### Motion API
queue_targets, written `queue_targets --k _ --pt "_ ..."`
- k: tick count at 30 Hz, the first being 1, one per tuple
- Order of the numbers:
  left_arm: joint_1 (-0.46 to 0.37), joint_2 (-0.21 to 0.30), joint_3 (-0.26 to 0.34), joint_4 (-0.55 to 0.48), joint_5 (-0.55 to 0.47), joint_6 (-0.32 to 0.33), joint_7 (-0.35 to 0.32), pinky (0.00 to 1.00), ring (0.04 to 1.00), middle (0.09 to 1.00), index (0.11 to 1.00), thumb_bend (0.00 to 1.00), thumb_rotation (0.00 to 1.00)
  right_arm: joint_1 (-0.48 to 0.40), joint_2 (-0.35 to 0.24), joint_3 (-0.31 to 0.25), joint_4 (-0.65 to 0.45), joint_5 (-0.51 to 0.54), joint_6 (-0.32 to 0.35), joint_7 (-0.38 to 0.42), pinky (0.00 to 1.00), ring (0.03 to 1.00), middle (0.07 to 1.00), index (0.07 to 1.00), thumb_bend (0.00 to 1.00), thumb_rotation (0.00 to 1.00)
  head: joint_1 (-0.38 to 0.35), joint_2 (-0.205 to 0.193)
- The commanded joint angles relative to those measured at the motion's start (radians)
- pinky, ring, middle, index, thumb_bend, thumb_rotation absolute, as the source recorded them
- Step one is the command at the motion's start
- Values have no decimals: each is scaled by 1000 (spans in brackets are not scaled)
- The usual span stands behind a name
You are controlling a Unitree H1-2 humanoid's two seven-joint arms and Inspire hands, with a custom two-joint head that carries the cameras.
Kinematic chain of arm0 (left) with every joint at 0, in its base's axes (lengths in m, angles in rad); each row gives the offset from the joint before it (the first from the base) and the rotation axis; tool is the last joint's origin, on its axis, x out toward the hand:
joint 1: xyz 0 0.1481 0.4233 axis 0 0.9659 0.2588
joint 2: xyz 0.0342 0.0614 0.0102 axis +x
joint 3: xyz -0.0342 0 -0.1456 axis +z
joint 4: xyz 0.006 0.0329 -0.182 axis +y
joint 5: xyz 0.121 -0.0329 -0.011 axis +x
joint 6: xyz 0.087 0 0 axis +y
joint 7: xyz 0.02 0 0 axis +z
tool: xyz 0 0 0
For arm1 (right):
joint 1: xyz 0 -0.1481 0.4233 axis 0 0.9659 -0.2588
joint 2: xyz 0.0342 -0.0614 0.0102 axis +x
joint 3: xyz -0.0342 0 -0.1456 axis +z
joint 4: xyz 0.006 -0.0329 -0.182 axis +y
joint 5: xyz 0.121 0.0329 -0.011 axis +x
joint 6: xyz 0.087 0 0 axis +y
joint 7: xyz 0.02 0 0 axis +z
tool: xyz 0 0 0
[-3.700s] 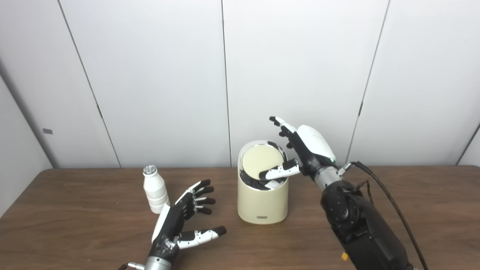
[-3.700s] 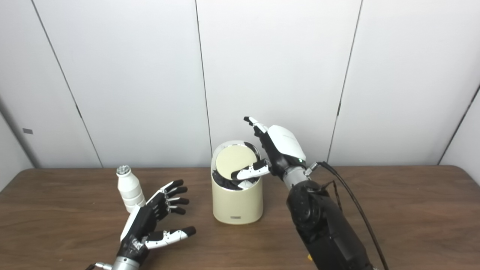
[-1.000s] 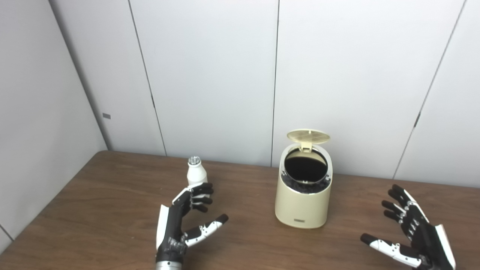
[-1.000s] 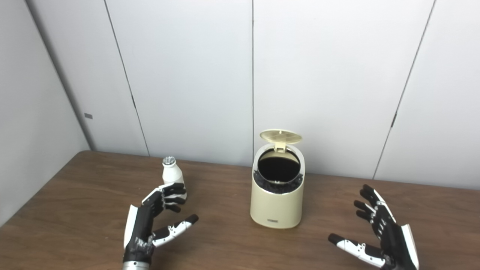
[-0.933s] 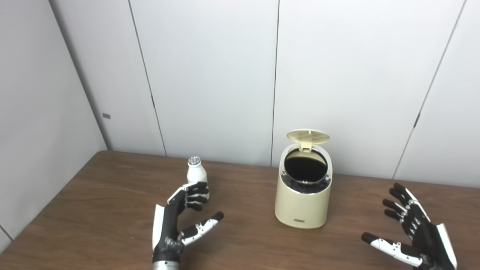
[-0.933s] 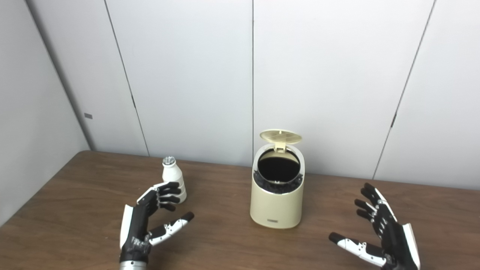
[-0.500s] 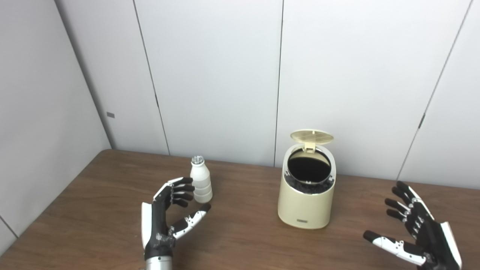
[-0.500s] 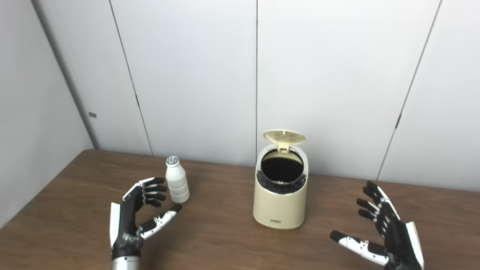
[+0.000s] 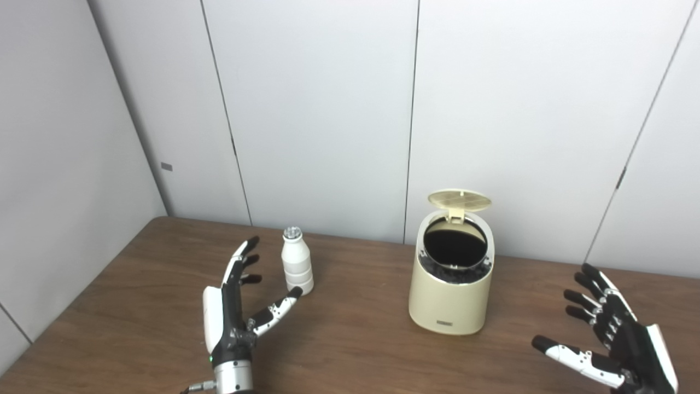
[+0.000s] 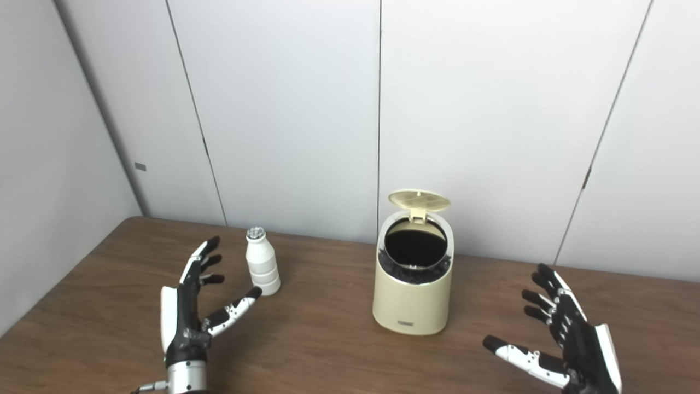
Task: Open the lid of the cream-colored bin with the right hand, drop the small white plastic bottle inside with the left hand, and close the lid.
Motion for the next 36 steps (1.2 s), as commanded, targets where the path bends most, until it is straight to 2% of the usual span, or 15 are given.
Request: queue_targets --k 1,9,13,19,21,26,29,32,36 --pt "-43 18 -7 6 19 -3 26 696 893 980 972 677 27 -25 -1 2 -40 6 -11 6 747 803 885 891 720 0 -3 1" --pt "-80 38 -26 86 22 -22 57 721 917 982 995 683 40 -20 -2 6 -47 7 -2 11 725 791 883 906 737 0 -2 6" --pt "-90 50 -44 102 22 6 45 791 850 923 964 703 83 -17 3 6 -56 14 7 14 731 793 884 922 737 0 -5 10" --pt "-115 62 -59 127 -16 24 17 669 751 817 870 736 74 -11 10 12 -80 4 32 14 737 791 884 934 738 0 -13 16" --pt "-120 64 -62 134 -26 31 11 660 738 798 857 742 68 -11 12 12 -83 4 35 15 743 794 886 935 740 0 -13 17" --pt "-134 75 -70 166 -50 24 -5 611 714 786 841 739 42 -8 15 12 -96 5 49 17 753 798 888 936 741 0 -18 20" --pt "-141 78 -70 182 -55 36 -10 629 716 786 837 741 53 -6 15 14 -105 2 54 17 752 800 889 935 742 0 -22 22" --pt "-145 84 -76 198 -37 51 2 622 710 791 834 746 69 -5 13 16 -110 -3 57 17 752 801 890 935 736 0 -24 24" --pt "-151 92 -82 240 -37 32 19 602 701 799 833 749 72 -3 16 14 -118 1 67 17 750 800 890 933 746 0 -24 25"
